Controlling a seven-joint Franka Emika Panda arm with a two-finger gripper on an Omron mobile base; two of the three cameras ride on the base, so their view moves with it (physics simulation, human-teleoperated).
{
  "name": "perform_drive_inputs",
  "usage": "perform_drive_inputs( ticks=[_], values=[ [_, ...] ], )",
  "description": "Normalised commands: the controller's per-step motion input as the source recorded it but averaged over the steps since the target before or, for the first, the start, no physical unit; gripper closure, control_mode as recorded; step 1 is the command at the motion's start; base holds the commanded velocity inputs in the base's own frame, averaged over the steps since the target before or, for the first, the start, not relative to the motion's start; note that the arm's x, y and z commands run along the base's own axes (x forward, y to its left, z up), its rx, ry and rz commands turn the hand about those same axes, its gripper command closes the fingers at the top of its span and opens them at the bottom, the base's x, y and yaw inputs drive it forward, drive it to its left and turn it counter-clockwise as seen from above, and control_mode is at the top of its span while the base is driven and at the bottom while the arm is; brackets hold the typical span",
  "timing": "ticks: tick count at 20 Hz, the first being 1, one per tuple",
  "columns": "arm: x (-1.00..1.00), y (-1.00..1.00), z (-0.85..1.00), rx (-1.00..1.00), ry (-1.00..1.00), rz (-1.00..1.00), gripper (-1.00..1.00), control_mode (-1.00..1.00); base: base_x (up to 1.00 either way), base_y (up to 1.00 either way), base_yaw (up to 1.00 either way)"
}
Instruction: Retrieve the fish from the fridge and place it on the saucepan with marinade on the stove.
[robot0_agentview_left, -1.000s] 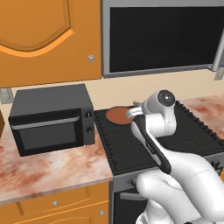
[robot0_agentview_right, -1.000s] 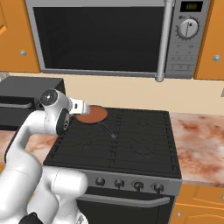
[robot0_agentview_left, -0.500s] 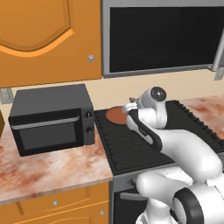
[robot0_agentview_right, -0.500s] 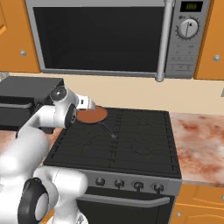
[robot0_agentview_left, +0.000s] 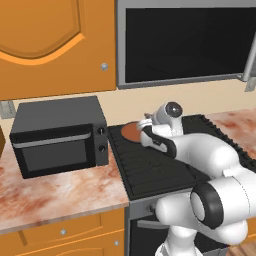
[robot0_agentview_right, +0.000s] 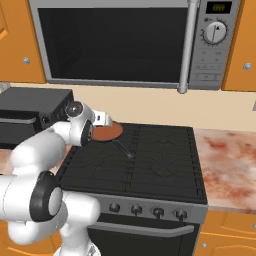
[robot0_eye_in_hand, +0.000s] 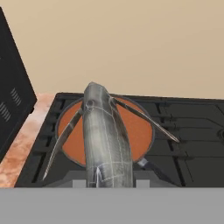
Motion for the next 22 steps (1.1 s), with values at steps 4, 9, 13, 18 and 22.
perform_drive_inputs(
  ticks=[4,9,13,18,22],
  values=[
    [0.37,0.00,-0.25,0.00,0.00,0.00,1.00,-1.00,0.00,0.00,0.00],
    [0.31,0.00,-0.19,0.00,0.00,0.00,1.00,-1.00,0.00,0.00,0.00],
    [0.21,0.00,-0.23,0.00,0.00,0.00,1.00,-1.00,0.00,0.00,0.00],
    [0.17,0.00,-0.24,0.00,0.00,0.00,1.00,-1.00,0.00,0.00,0.00],
    [0.17,0.00,-0.18,0.00,0.00,0.00,1.00,-1.00,0.00,0.00,0.00]
  ],
)
